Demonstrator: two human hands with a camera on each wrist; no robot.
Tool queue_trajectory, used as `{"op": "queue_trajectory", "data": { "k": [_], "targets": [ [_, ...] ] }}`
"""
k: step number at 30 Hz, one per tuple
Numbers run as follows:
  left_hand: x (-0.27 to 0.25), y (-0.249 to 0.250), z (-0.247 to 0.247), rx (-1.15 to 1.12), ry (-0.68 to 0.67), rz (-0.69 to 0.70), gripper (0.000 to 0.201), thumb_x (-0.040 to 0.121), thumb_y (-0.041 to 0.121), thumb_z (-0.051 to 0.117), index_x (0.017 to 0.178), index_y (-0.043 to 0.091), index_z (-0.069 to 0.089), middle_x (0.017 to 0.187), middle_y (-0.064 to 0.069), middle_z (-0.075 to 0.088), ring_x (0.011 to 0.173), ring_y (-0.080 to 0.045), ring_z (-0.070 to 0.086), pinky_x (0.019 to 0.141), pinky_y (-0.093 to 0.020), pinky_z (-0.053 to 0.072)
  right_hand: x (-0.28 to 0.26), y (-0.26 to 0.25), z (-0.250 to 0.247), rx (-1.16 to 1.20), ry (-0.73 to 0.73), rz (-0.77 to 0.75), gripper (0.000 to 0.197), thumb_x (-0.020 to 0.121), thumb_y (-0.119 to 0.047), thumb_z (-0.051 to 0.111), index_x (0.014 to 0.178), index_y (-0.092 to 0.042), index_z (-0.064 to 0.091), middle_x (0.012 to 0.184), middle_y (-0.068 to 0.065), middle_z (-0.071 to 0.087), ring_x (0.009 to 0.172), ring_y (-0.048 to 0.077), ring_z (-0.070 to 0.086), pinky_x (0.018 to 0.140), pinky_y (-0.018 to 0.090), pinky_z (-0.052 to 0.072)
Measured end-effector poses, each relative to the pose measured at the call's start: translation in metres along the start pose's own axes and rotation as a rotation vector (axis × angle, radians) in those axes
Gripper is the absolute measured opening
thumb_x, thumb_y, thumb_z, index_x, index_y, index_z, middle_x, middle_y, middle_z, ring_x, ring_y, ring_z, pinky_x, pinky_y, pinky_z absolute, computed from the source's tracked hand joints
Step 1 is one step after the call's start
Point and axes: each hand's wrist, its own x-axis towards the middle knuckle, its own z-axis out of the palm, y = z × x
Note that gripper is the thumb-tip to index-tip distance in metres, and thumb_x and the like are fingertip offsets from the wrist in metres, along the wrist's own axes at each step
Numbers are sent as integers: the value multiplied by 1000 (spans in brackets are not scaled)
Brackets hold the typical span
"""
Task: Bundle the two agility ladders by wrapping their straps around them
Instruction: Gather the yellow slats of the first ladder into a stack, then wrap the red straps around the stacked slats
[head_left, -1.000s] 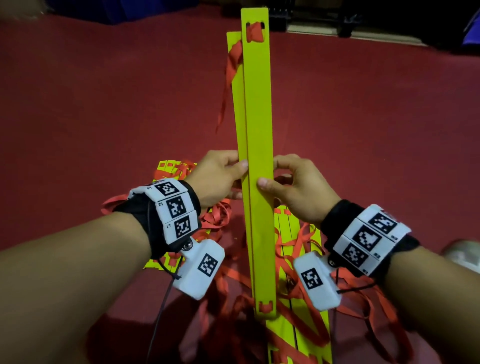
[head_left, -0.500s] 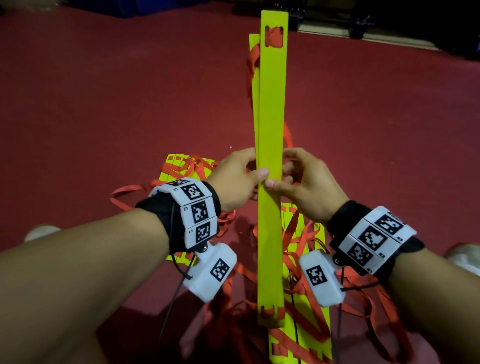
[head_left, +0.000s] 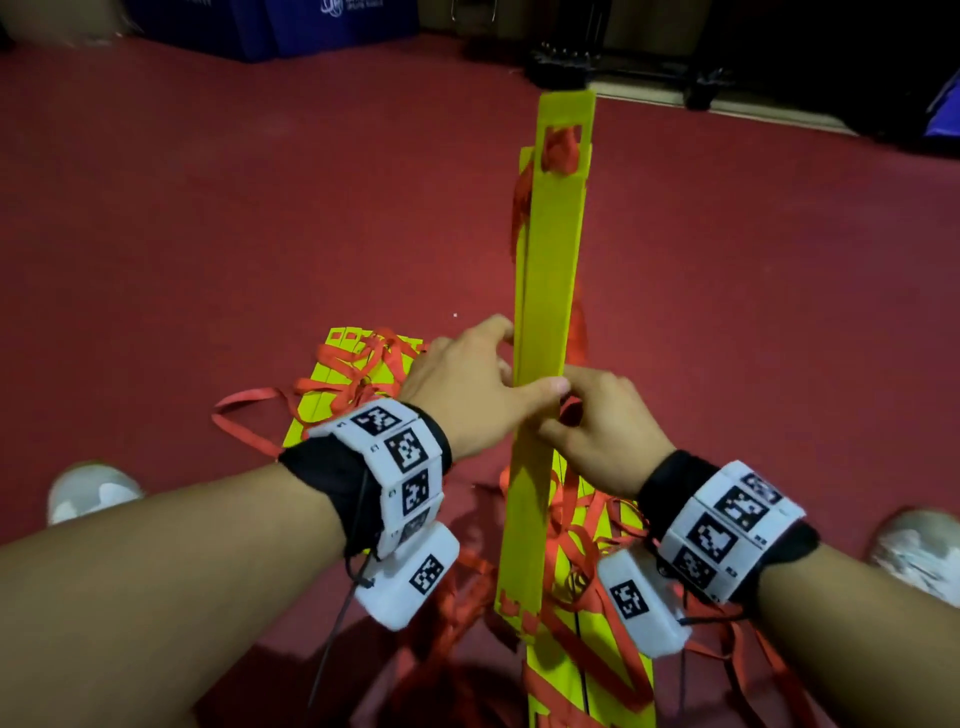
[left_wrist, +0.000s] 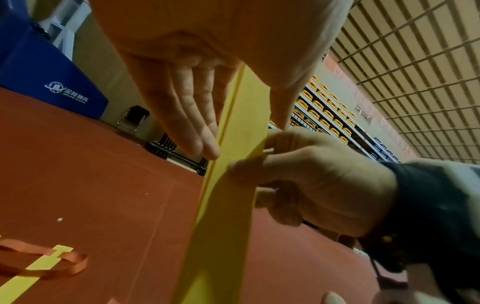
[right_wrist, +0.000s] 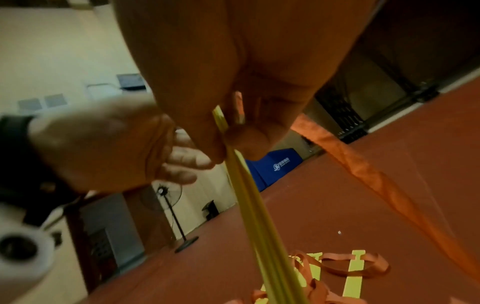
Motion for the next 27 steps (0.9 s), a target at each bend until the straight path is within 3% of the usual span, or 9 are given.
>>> {"op": "queue_trajectory", "data": {
  "k": [2,4,8,10,14,18,23,26,27],
  "targets": [
    [-1,3,2,40,-9,-40,53,81,72,64,115,32,58,92,10,68,97,-24,64,89,-42,50,-2,-4,7,-142,-28,21,23,81,-15,71,70,-23,52,69,-1,63,71,26,57,66,36,41],
    [0,1,1,71,-33,-54,48,86,70,60,111,29,56,93,6,67,96,-26,64,86,-42,51,-3,-6,14,-203,-45,4,17,82,-23,71,76,-14,57,74,5,65,75,31,61,69,40,46],
    [4,-15,-3,1,-196,-7,31,91,55,64,102,27,55,86,1,70,83,-24,72,75,-44,59,-1,-10,3,-105,-145,-66,31,84,-32,76,67,-39,51,62,-11,58,59,7,53,58,18,37],
    [5,-23,-5,-66,-267,-7,26,91,46,67,103,26,55,90,-4,72,76,-24,75,69,-47,62,2,-14,-7,-42,-130,-105,19,83,-30,77,72,-34,62,63,-9,61,58,7,54,57,15,38],
    [5,-31,-5,-148,-346,-61,22,95,29,66,112,16,60,99,-10,73,80,-25,77,70,-51,63,9,-19,-16,283,130,-68,4,79,-24,71,79,-21,69,62,-3,62,54,8,50,56,24,43],
    [5,-31,-1,-239,-413,-116,23,98,14,56,104,-7,61,97,-20,73,81,-28,77,76,-54,62,19,-22,-21,273,356,-93,27,79,-34,74,92,-19,56,76,-4,56,62,11,49,62,30,44],
    [3,-21,-1,-300,-416,-193,15,87,15,58,87,0,63,91,-19,75,82,-34,76,75,-53,63,27,-18,-20,234,256,-126,54,85,-42,68,129,-18,50,118,4,60,102,17,61,87,38,52],
    [7,-19,-4,-340,-375,-216,41,60,29,63,95,7,69,95,-11,77,88,-36,74,80,-56,61,30,-20,-24,295,158,-191,40,95,-38,59,127,-15,58,107,2,65,95,17,63,87,47,53],
    [7,-19,-4,-367,-365,-210,38,60,25,61,92,9,72,93,-7,78,88,-34,74,83,-52,61,30,-21,-26,333,139,-205,33,97,-35,57,121,-12,61,99,1,66,88,17,63,83,46,53]
  ]
}}
